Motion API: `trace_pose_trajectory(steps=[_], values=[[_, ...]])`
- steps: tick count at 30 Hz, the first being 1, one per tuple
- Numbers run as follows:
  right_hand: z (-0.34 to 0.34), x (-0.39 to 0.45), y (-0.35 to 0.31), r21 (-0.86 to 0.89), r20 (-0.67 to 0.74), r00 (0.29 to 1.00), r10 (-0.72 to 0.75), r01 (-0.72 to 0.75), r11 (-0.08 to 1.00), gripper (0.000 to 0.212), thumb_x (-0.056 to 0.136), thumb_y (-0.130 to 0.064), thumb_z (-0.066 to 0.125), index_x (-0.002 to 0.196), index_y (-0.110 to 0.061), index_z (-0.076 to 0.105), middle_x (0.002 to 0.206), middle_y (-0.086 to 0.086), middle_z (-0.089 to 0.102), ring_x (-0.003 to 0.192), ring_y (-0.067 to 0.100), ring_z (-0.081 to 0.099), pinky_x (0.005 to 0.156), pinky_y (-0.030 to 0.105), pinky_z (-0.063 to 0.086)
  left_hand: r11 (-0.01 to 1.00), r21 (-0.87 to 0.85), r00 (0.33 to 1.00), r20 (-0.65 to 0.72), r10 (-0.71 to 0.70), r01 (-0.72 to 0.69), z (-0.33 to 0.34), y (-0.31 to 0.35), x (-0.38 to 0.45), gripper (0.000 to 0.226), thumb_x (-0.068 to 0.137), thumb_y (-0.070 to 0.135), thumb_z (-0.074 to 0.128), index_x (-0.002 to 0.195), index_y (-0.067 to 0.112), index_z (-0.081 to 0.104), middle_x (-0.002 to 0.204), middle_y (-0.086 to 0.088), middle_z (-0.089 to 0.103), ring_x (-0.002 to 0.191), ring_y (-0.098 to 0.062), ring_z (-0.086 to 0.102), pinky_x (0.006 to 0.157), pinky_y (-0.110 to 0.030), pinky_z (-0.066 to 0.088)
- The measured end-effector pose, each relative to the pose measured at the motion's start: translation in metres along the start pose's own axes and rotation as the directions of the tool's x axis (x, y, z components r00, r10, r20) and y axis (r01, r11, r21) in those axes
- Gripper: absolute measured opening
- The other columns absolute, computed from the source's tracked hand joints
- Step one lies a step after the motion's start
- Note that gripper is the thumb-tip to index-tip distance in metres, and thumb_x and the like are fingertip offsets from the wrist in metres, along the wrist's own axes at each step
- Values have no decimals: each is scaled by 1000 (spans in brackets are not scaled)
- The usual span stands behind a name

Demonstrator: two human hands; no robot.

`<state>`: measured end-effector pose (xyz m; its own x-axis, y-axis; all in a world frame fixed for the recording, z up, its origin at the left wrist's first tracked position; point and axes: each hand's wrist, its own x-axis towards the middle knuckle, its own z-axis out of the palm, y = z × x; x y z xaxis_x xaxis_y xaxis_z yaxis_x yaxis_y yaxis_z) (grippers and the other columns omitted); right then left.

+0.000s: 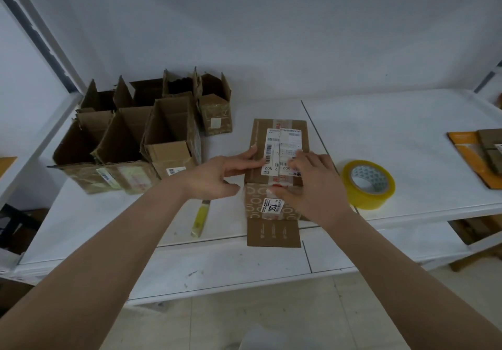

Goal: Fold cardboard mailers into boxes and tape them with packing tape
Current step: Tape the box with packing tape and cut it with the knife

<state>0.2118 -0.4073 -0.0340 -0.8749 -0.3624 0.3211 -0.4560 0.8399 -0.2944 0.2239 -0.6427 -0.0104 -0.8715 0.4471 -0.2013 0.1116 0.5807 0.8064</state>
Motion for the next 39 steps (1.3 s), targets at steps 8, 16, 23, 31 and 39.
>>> trace_pose_trajectory(steps=[8, 16, 23, 31, 39], values=[[10, -2, 0, -62, -42, 999, -22, 20, 998, 70, 73, -60, 72, 116, -7, 58, 127, 12, 57, 115, 32, 49, 96, 38, 41, 998, -8, 995, -69, 68, -69, 5, -10, 3, 71, 83, 3, 71, 143, 29, 43, 159, 10, 17, 138, 7, 20, 110, -12, 27], [13, -6, -2, -24, -91, 996, -20, 18, 1000, 64, 70, -47, 80, 109, -1, 61, 120, 19, 60, 106, 39, 54, 86, 42, 48, 984, 110, 931, -325, 166, -137, 27, -15, 3, 67, 81, 18, 77, 136, 40, 46, 156, 10, 29, 136, -4, 39, 92, -22, 52], [13, -7, 1, -11, -60, 998, -36, 36, 999, 65, 76, -51, 74, 114, -1, 60, 125, 19, 57, 112, 39, 50, 93, 43, 44, 928, 325, 860, -405, 310, -181, 45, -24, 3, 78, 77, 23, 79, 144, 26, 40, 153, 10, 27, 131, -15, 48, 88, -30, 55], [12, -7, 1, 42, -51, 999, -16, 18, 999, 66, 72, -53, 73, 113, -2, 61, 126, 18, 58, 113, 38, 50, 92, 42, 44, 952, 239, 876, -396, 275, -191, 42, -25, 3, 78, 79, 22, 76, 142, 36, 35, 154, 14, 26, 137, -9, 39, 91, -34, 55], [9, -13, 18, 217, -20, 998, -68, 70, 974, 59, 77, -32, 78, 127, -7, 60, 142, 14, 50, 134, 37, 40, 108, 38, 29, 879, 476, 891, -388, 236, -25, 30, -2, 5, 62, 83, 49, 57, 140, 28, 47, 151, 4, 37, 146, -24, 22, 115, -50, 26]])
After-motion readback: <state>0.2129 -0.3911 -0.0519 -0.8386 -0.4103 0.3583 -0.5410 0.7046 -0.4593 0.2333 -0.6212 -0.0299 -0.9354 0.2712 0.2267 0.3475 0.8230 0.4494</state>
